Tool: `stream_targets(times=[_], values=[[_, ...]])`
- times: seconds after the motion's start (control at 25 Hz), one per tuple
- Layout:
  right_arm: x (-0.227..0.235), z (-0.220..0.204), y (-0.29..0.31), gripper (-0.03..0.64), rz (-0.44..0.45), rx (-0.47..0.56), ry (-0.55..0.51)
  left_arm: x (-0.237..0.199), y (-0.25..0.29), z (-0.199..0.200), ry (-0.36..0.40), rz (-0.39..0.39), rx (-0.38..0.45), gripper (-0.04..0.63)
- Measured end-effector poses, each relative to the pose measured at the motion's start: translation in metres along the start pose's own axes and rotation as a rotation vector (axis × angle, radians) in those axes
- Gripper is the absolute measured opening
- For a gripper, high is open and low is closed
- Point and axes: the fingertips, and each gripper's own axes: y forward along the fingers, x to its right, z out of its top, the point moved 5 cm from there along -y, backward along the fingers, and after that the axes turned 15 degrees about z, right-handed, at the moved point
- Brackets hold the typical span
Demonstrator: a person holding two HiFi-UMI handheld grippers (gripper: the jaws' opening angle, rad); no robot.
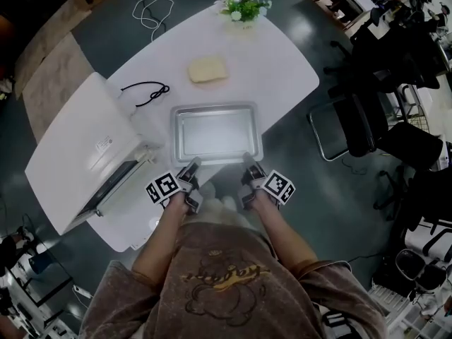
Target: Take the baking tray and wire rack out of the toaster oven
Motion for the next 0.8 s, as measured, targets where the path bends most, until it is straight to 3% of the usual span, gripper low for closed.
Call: stream_targets(times=[0.24,0.48,0.56,0.8], values=[[0.008,-0.002,0.006,0.086,-0.033,0.014,0.014,-0.007,-0.008,-0.011,-0.02,0.043,-0.052,0.109],[0.017,-0.006,0.009,0.093,-0.063,-0.051,0.005,-0.008,-0.019,-0.014,-0.036,0.036,-0.017,0.089],[0.019,-0.009,0.009,0.132,-0.053,-0.065,0.01,-0.006,-0.022,-0.014,-0.023,0.031,-0.004,0.089],[0.019,-0.009,-0.003,0.146,-0.026,-0.081,-0.007,0.0,-0.036,-0.01,0.005,-0.009,0.095,0.089]])
